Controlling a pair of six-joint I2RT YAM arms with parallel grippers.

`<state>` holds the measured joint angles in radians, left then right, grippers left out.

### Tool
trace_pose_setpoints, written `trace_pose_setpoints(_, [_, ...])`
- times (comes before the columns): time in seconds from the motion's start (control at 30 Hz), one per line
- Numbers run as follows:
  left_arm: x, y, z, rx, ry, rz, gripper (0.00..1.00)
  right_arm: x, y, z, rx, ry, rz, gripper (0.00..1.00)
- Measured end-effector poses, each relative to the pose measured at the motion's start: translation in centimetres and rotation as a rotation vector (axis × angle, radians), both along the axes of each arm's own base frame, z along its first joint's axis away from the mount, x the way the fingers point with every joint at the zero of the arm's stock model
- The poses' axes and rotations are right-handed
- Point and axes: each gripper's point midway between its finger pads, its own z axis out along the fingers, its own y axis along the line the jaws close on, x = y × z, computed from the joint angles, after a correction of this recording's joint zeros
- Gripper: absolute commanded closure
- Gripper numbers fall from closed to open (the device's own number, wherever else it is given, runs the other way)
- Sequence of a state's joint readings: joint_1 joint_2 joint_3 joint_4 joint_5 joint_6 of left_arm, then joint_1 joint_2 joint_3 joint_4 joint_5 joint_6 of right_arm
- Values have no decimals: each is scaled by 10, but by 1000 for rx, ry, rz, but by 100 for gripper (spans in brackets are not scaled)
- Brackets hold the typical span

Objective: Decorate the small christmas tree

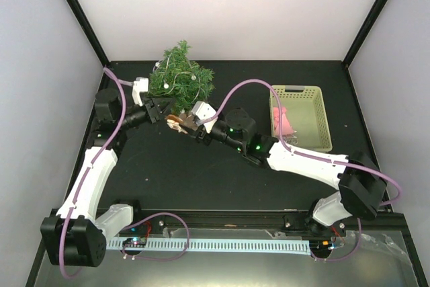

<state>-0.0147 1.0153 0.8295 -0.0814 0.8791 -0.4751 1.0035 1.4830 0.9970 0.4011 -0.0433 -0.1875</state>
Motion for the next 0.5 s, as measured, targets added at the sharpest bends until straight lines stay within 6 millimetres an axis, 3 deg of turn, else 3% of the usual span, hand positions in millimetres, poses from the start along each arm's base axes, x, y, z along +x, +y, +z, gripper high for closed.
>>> trace_pose_setpoints(0.5, [-3,7,-10,32,44,52,59,-9,-12,17,26,13,6,26])
